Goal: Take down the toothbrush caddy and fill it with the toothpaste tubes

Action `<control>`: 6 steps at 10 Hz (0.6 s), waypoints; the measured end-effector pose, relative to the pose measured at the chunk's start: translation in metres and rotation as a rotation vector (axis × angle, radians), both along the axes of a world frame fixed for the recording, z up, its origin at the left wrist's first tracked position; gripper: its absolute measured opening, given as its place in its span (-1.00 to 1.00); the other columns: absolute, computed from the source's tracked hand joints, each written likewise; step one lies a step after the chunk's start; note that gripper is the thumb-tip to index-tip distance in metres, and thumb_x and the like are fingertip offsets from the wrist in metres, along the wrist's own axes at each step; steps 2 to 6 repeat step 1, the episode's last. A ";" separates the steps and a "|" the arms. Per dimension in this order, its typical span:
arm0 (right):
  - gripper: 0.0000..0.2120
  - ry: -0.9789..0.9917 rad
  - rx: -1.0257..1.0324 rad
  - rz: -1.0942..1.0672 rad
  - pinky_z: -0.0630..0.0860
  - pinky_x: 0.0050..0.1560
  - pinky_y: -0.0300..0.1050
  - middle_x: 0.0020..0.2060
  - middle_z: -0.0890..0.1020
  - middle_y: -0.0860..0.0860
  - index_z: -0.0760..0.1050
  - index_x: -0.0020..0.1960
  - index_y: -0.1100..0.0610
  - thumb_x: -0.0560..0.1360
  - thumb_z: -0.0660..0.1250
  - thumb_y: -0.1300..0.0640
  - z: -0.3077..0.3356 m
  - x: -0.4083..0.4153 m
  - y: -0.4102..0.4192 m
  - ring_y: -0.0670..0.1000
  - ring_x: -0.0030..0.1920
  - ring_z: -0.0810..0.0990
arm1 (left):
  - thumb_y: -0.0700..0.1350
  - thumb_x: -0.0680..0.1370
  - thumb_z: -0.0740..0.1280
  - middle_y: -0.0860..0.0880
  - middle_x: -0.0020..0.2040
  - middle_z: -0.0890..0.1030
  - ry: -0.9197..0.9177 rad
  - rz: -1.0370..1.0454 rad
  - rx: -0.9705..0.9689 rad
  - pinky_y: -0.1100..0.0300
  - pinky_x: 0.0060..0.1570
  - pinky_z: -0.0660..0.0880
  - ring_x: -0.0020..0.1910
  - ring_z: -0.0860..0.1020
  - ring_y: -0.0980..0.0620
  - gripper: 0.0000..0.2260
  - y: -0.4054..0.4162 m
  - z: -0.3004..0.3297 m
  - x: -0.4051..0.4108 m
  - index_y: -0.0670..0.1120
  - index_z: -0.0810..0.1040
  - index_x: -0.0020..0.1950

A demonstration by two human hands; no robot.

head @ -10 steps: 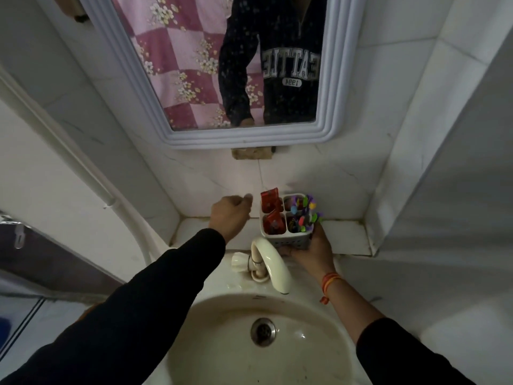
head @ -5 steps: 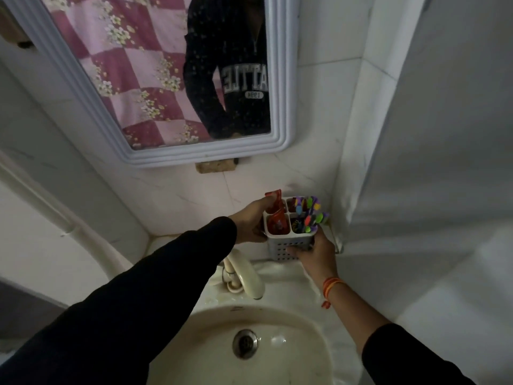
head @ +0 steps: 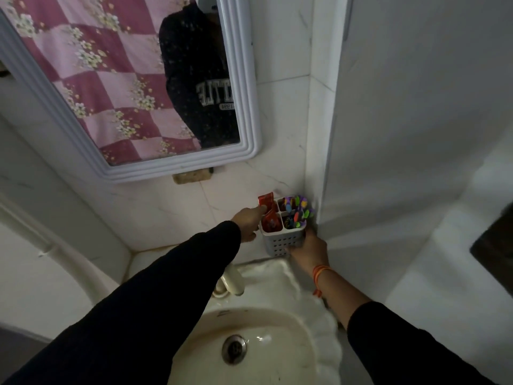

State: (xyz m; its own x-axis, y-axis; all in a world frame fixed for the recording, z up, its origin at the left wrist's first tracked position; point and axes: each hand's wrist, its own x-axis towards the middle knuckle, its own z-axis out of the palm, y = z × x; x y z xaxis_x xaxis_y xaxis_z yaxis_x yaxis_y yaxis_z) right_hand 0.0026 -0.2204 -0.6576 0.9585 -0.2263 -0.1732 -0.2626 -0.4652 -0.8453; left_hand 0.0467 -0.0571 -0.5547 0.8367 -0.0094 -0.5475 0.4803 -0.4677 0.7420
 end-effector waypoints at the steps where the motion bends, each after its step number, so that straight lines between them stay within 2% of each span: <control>1: -0.65 0.075 -0.077 0.016 0.55 0.18 -0.13 0.20 0.71 0.16 0.64 0.27 0.16 0.52 0.47 0.08 0.021 -0.028 0.011 0.19 0.24 0.66 | 0.13 0.59 0.24 -0.16 0.05 0.66 -0.306 -0.176 0.389 0.08 -0.01 0.50 0.01 0.61 -0.12 -0.57 0.011 0.020 -0.025 -0.21 0.65 0.12; 6: -0.65 0.075 -0.077 0.016 0.55 0.18 -0.13 0.20 0.71 0.16 0.64 0.27 0.16 0.52 0.47 0.08 0.021 -0.028 0.011 0.19 0.24 0.66 | 0.13 0.59 0.24 -0.16 0.05 0.66 -0.306 -0.176 0.389 0.08 -0.01 0.50 0.01 0.61 -0.12 -0.57 0.011 0.020 -0.025 -0.21 0.65 0.12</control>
